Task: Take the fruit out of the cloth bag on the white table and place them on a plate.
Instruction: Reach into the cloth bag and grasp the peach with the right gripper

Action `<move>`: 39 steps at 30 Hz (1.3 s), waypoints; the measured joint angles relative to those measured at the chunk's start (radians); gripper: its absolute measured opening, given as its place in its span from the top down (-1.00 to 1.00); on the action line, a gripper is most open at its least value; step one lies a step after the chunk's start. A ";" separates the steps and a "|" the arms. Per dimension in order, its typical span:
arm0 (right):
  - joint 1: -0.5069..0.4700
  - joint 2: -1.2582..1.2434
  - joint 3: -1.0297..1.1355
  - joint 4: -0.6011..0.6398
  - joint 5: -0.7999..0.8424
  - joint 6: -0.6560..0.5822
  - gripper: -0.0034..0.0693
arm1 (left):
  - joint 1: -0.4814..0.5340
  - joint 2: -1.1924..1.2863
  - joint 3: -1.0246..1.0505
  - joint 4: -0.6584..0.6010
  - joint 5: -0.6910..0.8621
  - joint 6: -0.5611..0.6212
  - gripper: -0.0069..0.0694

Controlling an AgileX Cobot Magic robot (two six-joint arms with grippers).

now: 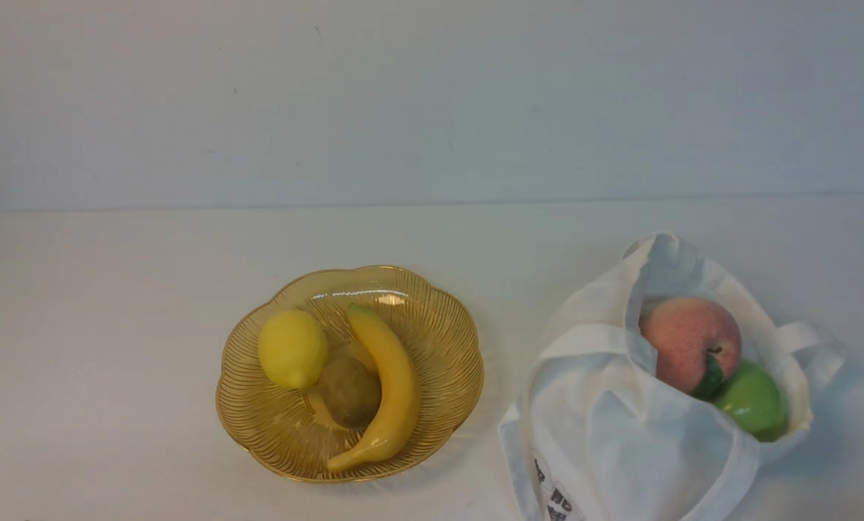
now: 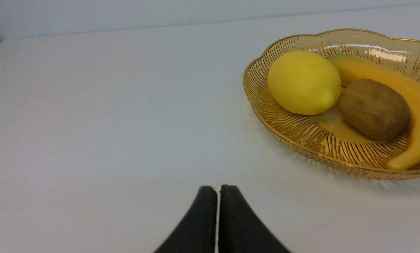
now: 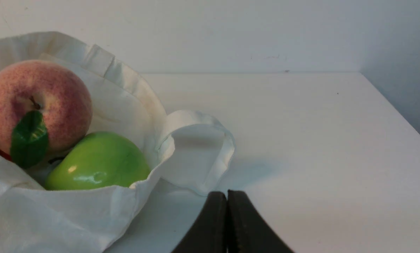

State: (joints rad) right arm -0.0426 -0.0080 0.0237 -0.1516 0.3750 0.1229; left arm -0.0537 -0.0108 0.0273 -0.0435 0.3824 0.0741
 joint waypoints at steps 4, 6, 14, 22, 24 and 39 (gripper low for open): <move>0.000 0.000 0.000 0.000 0.000 0.000 0.94 | 0.000 0.000 0.000 0.000 0.000 0.000 0.84; 0.000 0.000 0.000 0.000 0.000 0.000 0.94 | 0.000 0.000 0.000 0.000 0.000 0.000 0.84; 0.000 0.000 0.000 0.000 0.000 -0.013 0.94 | 0.000 0.000 0.000 0.000 0.000 0.000 0.84; 0.000 0.000 0.000 0.000 0.000 -0.016 0.94 | 0.000 0.000 0.000 0.000 0.000 0.000 0.84; 0.000 0.000 0.000 0.000 0.000 -0.016 0.94 | 0.000 0.000 0.000 0.000 0.000 0.000 0.84; 0.000 0.000 0.000 0.000 0.000 -0.018 0.94 | 0.000 0.000 0.000 0.000 0.000 0.000 0.84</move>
State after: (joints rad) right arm -0.0426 -0.0080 0.0237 -0.1516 0.3750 0.1045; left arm -0.0537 -0.0108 0.0273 -0.0435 0.3824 0.0741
